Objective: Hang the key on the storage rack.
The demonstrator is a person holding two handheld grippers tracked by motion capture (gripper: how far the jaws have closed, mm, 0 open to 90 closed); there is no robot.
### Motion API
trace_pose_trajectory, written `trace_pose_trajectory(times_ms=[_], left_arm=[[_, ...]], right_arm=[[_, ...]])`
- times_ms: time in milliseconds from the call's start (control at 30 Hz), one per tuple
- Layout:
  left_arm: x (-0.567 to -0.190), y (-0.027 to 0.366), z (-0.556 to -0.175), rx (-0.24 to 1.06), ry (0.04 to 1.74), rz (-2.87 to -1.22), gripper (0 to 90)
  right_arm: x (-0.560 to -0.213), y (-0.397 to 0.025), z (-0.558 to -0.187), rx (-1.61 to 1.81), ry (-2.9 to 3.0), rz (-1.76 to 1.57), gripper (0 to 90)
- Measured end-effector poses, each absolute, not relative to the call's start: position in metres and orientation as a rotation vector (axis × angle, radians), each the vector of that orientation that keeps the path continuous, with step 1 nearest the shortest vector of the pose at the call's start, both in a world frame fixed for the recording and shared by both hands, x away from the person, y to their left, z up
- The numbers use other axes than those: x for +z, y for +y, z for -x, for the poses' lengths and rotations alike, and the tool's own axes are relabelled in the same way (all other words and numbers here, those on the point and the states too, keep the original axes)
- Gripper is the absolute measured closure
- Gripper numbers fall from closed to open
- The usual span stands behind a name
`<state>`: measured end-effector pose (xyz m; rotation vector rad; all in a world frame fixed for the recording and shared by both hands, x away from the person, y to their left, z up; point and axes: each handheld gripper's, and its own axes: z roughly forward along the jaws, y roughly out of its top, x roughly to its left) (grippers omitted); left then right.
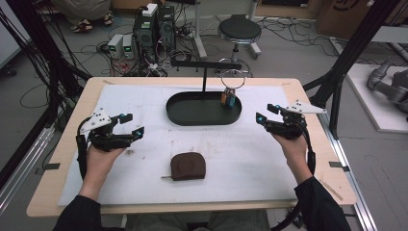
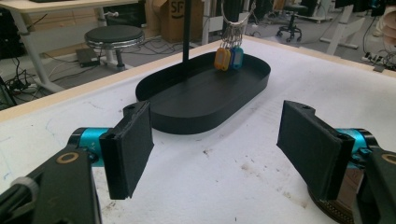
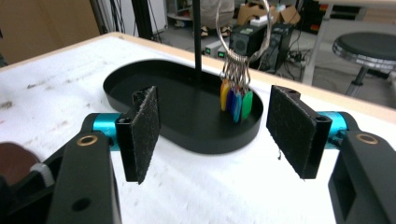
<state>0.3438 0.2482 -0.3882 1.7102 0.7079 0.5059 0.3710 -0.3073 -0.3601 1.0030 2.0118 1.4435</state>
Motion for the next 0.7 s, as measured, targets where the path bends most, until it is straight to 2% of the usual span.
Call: trace_pose_trajectory(times_ms=[433, 700], left_arm=[[-0.391, 0.247, -0.348, 0.508, 0.717, -1.724, 26.3], [-0.392, 0.246, -0.348, 0.501, 0.719, -1.730, 26.3]], right_arm=[[-0.390, -0.322, -0.364, 1.398, 2.015, -1.077, 29.6], [-0.397, -0.321, -0.368, 1.364, 2.039, -1.085, 29.5]])
